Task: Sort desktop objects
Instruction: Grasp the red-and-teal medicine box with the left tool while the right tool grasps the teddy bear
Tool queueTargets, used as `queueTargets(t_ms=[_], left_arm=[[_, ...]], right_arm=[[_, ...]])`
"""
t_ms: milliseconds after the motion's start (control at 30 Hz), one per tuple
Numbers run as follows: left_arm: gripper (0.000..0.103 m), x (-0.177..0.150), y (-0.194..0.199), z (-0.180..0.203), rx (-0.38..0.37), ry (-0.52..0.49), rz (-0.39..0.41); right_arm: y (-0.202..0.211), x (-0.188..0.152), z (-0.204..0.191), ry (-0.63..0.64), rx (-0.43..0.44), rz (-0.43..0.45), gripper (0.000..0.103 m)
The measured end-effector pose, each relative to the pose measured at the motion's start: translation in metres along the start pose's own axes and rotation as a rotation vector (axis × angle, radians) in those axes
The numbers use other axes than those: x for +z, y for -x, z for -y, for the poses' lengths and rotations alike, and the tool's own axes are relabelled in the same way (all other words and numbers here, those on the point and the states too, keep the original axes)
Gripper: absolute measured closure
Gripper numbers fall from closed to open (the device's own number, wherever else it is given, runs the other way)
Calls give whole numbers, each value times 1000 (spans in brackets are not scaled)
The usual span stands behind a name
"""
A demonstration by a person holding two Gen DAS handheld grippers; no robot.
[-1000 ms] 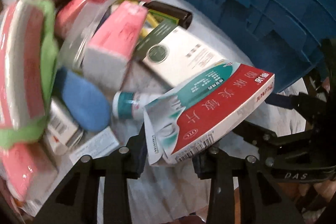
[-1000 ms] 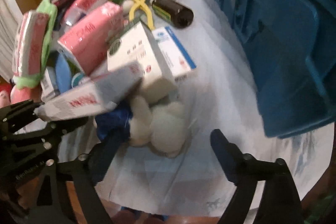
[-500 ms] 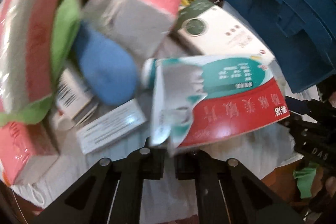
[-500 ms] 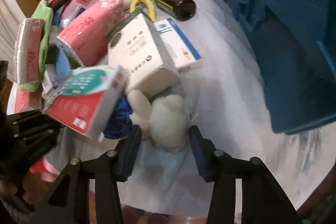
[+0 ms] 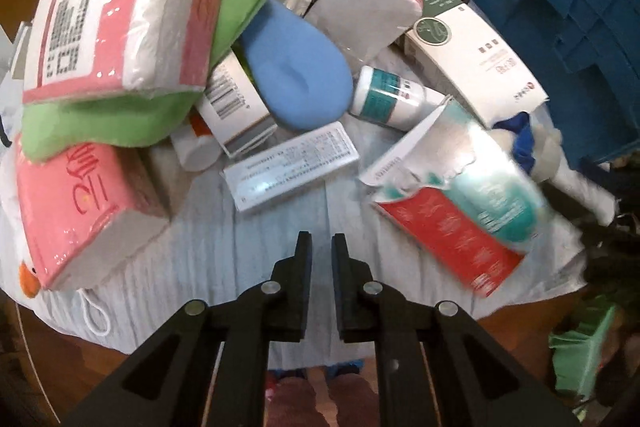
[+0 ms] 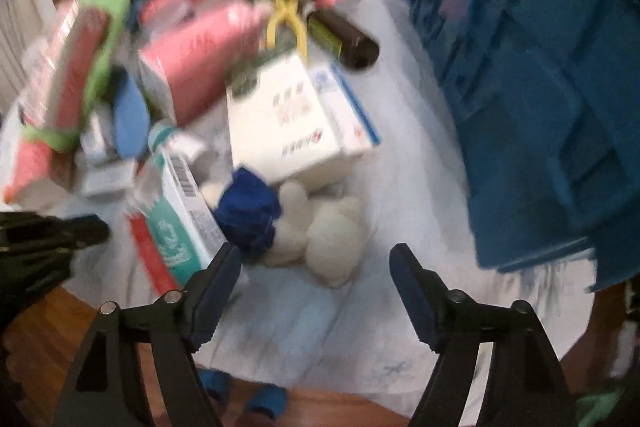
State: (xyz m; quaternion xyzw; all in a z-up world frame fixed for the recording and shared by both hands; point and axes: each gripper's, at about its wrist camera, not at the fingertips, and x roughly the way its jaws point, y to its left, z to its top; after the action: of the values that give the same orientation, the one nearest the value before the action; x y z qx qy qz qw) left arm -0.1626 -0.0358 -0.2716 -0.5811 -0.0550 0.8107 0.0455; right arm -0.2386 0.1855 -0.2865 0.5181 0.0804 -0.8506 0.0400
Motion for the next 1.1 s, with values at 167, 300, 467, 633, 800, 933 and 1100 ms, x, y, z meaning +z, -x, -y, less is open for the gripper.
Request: queueTargets(t_ms=[167, 300, 467, 633, 800, 933, 1100], left_arm=[[91, 0, 4, -5, -25, 29, -9], [88, 1, 12, 2, -73, 55, 8], [39, -1, 34, 22, -44, 60, 64], [18, -4, 40, 50, -11, 161, 118], [18, -15, 5, 68, 10, 252, 78], [18, -26, -5, 70, 45, 235, 82], [13, -23, -11, 85, 182, 104, 120]], right_arm=[[-11, -19, -37, -4, 113, -57, 27], [6, -22, -26, -52, 97, -10, 26], [23, -17, 15, -18, 69, 27, 8], [12, -7, 37, 96, 111, 38, 1], [-11, -4, 37, 260, 140, 26, 0], [-23, -8, 36, 353, 133, 64, 1], [-37, -8, 51, 264, 295, 93, 0]])
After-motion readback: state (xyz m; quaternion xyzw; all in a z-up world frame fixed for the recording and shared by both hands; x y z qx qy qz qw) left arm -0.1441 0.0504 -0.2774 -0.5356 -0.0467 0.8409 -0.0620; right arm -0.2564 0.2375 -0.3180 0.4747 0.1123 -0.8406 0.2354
